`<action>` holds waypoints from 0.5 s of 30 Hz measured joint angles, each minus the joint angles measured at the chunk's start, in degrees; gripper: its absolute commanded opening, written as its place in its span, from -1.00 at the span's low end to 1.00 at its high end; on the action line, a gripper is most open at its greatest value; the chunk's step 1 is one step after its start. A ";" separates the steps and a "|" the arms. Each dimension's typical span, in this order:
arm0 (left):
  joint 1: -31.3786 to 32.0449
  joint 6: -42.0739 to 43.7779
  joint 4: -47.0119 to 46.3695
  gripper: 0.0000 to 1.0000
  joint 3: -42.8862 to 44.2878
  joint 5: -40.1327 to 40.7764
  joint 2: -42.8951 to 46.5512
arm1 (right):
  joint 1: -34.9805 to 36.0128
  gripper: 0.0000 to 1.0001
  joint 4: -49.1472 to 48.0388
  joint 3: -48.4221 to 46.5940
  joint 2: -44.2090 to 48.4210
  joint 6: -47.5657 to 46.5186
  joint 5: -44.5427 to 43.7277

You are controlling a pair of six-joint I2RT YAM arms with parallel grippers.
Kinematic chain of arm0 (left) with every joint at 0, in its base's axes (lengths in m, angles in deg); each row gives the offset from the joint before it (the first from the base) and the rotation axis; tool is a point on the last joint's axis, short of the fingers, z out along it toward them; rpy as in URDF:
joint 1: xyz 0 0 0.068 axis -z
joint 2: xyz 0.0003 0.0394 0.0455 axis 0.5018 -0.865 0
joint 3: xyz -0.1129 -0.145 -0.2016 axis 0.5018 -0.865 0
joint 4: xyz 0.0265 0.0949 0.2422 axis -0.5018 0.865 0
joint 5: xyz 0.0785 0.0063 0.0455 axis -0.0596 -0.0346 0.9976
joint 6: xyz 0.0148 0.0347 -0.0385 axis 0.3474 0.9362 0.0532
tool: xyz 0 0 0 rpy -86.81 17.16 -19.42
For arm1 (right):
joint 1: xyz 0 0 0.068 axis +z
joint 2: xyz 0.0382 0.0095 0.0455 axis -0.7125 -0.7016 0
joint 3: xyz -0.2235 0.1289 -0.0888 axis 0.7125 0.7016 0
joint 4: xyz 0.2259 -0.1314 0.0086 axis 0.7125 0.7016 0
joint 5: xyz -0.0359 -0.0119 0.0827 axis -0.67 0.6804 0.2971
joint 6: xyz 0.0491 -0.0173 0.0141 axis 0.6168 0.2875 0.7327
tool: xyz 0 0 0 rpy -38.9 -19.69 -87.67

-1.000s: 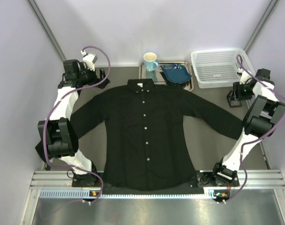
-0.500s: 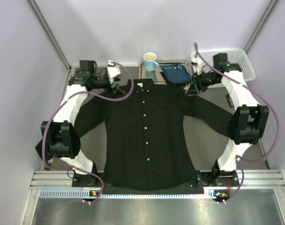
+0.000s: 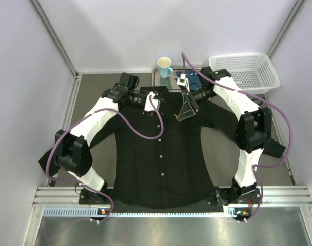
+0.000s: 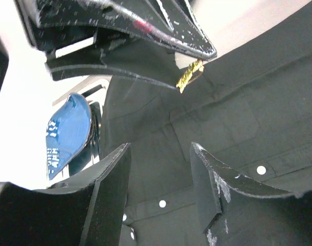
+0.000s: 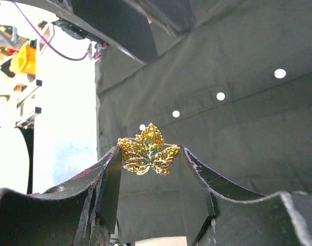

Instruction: Pin the brooch onto the clothing

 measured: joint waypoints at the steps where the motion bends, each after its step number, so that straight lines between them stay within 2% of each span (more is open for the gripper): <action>1: 0.50 0.74 -0.57 0.09 -0.79 -0.17 0.00 | 0.48 -0.31 0.74 -0.02 -0.33 -0.59 0.59; 9: 4.11 4.72 -0.96 0.08 -1.79 -1.27 0.00 | 2.21 -0.32 3.23 -2.49 -2.36 -3.87 3.67; 15: 5.84 7.17 -0.61 -0.11 -1.86 -1.62 0.00 | 2.43 -0.32 3.93 -3.58 -2.62 -5.86 3.89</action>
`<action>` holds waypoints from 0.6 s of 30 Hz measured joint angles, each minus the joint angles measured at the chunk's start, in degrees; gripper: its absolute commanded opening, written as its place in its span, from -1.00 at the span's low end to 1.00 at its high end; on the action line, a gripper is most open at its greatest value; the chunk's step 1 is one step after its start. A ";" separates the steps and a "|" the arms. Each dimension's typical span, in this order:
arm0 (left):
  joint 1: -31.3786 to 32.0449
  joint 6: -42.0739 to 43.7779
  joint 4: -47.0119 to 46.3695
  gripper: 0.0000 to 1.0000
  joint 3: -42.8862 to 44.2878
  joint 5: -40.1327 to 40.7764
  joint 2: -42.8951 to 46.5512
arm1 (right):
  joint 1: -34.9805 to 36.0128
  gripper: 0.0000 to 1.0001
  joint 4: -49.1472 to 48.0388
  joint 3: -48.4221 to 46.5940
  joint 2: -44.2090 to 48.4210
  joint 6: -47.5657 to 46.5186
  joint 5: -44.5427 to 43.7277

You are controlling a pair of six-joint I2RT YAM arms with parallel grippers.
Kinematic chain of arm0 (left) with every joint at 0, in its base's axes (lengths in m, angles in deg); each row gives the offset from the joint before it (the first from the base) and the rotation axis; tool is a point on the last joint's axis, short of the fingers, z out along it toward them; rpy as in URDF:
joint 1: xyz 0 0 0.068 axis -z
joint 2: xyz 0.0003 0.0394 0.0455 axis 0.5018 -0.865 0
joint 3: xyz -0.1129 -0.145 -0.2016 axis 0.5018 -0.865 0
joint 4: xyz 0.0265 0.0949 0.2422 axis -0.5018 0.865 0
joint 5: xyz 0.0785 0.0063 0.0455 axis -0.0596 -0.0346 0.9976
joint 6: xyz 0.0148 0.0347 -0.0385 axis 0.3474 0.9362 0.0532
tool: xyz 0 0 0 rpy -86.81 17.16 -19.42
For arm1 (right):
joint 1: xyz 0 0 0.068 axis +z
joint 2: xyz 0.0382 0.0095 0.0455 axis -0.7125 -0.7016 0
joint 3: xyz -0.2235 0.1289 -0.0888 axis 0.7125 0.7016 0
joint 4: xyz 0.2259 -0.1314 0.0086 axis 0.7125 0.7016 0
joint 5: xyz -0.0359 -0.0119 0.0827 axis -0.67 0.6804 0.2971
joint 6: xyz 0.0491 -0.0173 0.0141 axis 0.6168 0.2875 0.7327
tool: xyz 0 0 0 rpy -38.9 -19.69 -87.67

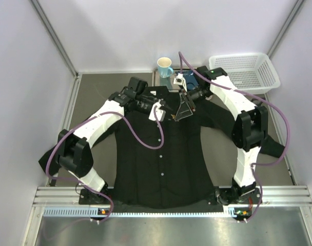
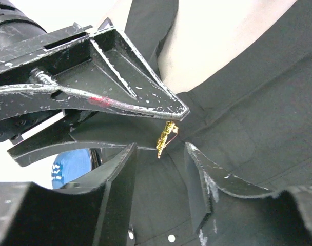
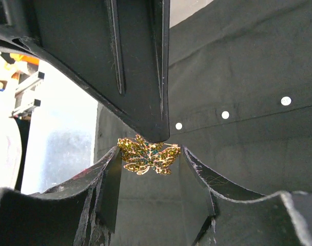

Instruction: Pin the brooch onto the clothing

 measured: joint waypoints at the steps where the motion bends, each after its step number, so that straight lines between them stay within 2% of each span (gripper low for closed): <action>1: 0.09 0.22 0.15 -0.14 0.00 0.00 -0.02 | 0.07 -0.32 -0.02 -0.20 -0.04 -0.55 0.00; 8: 0.35 2.51 1.97 -0.45 0.02 0.09 -0.35 | 0.33 -0.32 0.35 -2.45 -0.98 -3.82 -0.20; 12: 0.42 3.76 2.97 -0.75 0.76 0.35 -1.22 | 0.94 -0.32 0.42 -2.49 -1.42 -5.11 -0.81; 16: 0.42 4.61 4.42 -0.97 1.62 0.98 -1.99 | 1.18 -0.29 0.52 -2.51 -1.73 -5.64 -1.51; 18: 0.50 4.83 4.55 -1.00 1.62 1.31 -2.03 | 1.18 0.06 0.55 -2.51 -1.84 -5.68 -1.57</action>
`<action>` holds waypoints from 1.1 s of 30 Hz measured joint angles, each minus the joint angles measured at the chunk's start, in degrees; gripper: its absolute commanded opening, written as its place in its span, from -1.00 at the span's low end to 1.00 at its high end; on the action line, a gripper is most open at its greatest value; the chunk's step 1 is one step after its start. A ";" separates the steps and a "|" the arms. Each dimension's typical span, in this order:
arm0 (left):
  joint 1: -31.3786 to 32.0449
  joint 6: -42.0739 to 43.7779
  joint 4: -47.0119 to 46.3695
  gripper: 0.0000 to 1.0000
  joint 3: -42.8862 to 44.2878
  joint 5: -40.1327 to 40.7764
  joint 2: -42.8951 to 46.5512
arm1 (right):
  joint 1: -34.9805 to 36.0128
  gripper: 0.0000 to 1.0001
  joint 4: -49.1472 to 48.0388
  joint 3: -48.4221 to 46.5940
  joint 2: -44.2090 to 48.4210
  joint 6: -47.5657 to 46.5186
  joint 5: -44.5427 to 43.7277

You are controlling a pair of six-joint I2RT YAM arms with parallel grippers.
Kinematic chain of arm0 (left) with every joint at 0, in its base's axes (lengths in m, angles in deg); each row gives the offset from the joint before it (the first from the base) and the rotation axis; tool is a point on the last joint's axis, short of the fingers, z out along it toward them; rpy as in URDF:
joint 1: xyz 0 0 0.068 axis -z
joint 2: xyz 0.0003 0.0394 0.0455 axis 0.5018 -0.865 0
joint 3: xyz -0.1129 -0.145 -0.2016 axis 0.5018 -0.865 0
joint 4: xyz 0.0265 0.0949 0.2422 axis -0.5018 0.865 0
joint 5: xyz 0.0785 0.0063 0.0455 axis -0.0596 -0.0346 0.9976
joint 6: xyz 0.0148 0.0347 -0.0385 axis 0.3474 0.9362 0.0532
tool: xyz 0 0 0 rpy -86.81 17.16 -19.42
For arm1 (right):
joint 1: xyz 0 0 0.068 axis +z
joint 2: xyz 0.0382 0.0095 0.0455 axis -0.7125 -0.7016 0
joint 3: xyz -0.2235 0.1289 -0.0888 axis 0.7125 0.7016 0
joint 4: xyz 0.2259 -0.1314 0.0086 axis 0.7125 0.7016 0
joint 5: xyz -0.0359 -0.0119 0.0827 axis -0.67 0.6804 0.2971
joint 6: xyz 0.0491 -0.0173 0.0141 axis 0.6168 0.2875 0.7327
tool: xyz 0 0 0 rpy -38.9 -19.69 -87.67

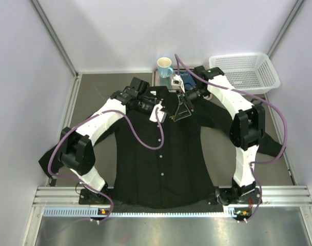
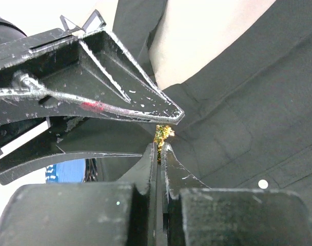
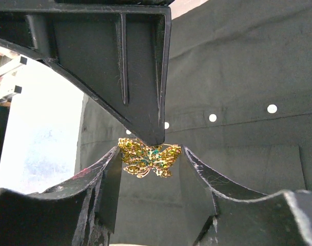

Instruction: Pin the brooch onto the clothing

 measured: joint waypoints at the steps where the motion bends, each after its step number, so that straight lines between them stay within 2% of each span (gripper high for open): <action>1: 0.04 -0.09 0.02 -1.00 0.00 0.17 0.00 | 0.00 0.32 0.07 0.00 -0.04 -0.07 0.02; 4: 0.15 -1.68 -0.11 -1.00 0.00 0.70 0.00 | 0.04 0.60 0.00 -0.55 -0.07 -0.59 -0.63; 6: 0.15 -4.72 -1.03 -1.00 0.00 1.03 0.00 | -0.09 0.61 0.00 -1.57 -0.07 -0.92 -1.36; 9: -0.46 -13.25 -3.08 -1.00 0.17 1.11 0.00 | -1.40 0.51 -0.13 -3.69 -0.02 -1.22 -1.70; 13: -2.32 -28.39 -5.97 -1.00 2.51 0.20 -0.02 | -5.77 0.24 -0.28 -4.31 1.57 0.66 -2.05; 16: -3.54 -43.82 -11.96 -1.00 4.63 -0.04 -0.02 | -8.52 0.18 -1.09 -3.17 4.68 3.37 -2.86; 20: -3.96 -58.16 -14.84 -1.00 7.58 0.02 -0.50 | -8.76 0.16 -4.66 -2.43 9.55 8.22 -2.95; 24: -3.89 -66.31 -15.37 -1.00 10.16 -0.42 -1.38 | -8.09 0.14 -8.48 -2.43 12.55 11.39 -2.86; 28: -3.87 -73.44 -16.83 -1.00 10.21 -1.25 -1.62 | -7.69 0.01 -10.82 -2.43 12.98 13.29 -2.99; 33: -3.89 -79.69 -17.75 -1.00 10.36 -1.88 -1.95 | -6.84 -0.05 -12.72 -2.43 12.98 15.26 -2.97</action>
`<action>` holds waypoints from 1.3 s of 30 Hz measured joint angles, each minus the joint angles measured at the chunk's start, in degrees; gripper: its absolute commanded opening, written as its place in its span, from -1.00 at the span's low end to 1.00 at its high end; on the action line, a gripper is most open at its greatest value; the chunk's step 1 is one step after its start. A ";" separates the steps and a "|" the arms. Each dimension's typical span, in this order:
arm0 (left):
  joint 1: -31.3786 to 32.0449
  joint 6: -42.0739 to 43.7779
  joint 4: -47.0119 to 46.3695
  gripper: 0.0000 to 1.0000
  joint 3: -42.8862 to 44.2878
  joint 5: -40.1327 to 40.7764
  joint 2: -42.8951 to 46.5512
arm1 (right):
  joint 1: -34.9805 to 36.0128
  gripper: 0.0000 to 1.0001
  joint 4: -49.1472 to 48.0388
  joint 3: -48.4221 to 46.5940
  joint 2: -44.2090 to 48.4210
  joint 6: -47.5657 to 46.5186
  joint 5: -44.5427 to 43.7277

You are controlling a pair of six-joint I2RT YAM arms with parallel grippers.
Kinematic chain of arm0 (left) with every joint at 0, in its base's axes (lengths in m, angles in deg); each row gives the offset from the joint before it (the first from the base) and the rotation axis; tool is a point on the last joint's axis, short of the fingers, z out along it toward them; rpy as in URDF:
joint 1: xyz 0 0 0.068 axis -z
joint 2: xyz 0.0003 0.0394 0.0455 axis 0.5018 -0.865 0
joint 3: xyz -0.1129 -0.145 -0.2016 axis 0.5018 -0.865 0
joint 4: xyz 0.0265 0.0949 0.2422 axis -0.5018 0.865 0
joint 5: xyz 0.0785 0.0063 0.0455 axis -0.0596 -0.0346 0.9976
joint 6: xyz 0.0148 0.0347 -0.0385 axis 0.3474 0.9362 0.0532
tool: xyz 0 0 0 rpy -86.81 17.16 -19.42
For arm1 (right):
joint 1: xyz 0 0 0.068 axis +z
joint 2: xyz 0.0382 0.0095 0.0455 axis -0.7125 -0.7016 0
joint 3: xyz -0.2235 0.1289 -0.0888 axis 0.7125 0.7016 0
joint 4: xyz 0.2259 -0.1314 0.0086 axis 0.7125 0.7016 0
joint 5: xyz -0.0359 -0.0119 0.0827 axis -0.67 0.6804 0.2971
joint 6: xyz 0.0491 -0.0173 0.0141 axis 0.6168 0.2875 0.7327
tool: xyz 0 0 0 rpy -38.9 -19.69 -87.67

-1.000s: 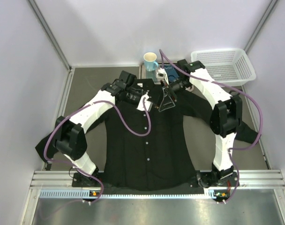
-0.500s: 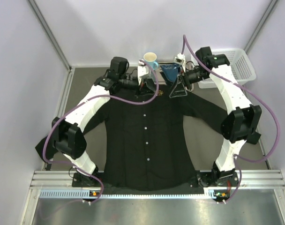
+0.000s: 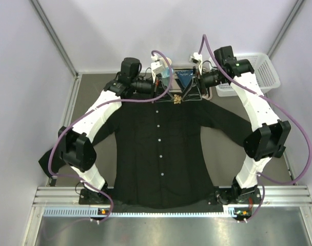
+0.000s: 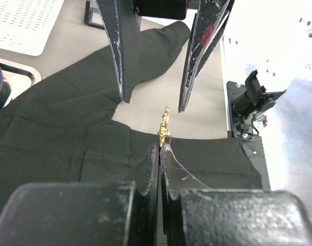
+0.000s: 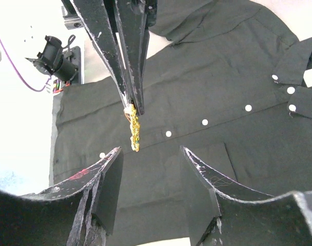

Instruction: Pin the brooch onto the clothing

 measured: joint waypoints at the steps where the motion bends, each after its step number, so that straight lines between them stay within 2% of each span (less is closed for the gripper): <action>1: 0.00 -0.79 -0.04 -1.00 0.24 -0.37 -0.15 | 0.13 -0.06 -0.22 0.00 0.00 0.24 0.00; 3: 0.00 -2.43 -0.22 -1.00 0.90 -0.85 -0.59 | 0.37 -0.07 -0.72 0.00 0.00 0.59 0.17; 9: 0.02 -6.78 -1.64 -1.00 1.22 -1.07 -0.92 | 1.05 -0.41 -1.49 0.02 0.00 1.68 1.14; 11: 0.02 -8.09 -2.47 -1.00 1.20 -1.07 -0.92 | 1.36 -0.58 -1.66 0.02 0.00 2.01 1.40; 14: 0.00 -9.79 -3.67 -1.00 1.20 -0.96 -0.92 | 1.68 -1.00 -1.86 0.02 0.00 2.54 1.95; 16: -0.02 -10.64 -4.13 -0.94 1.20 -0.81 -0.92 | 1.70 -1.00 -2.03 0.31 0.04 2.95 2.49; 19: 0.00 -11.28 -4.33 -0.67 1.18 -0.92 -0.92 | 1.64 -1.00 -2.05 0.37 0.07 3.56 2.78; 20: -0.04 -11.50 -4.66 -0.48 1.01 -1.09 -0.92 | 1.64 -1.00 -2.08 0.37 0.07 3.76 2.84; 23: -0.26 -12.22 -7.08 -0.29 -0.39 -1.75 -0.87 | 1.64 -1.00 -2.05 0.37 0.07 4.63 3.15; 30: -1.99 -12.63 -11.91 -0.13 -3.89 -4.24 -0.74 | 1.68 -1.00 -2.51 0.37 0.07 5.99 4.00; 39: -2.36 -12.63 -15.63 -0.09 -3.96 -6.78 -0.74 | 1.68 -1.00 -2.67 0.37 0.07 6.99 5.11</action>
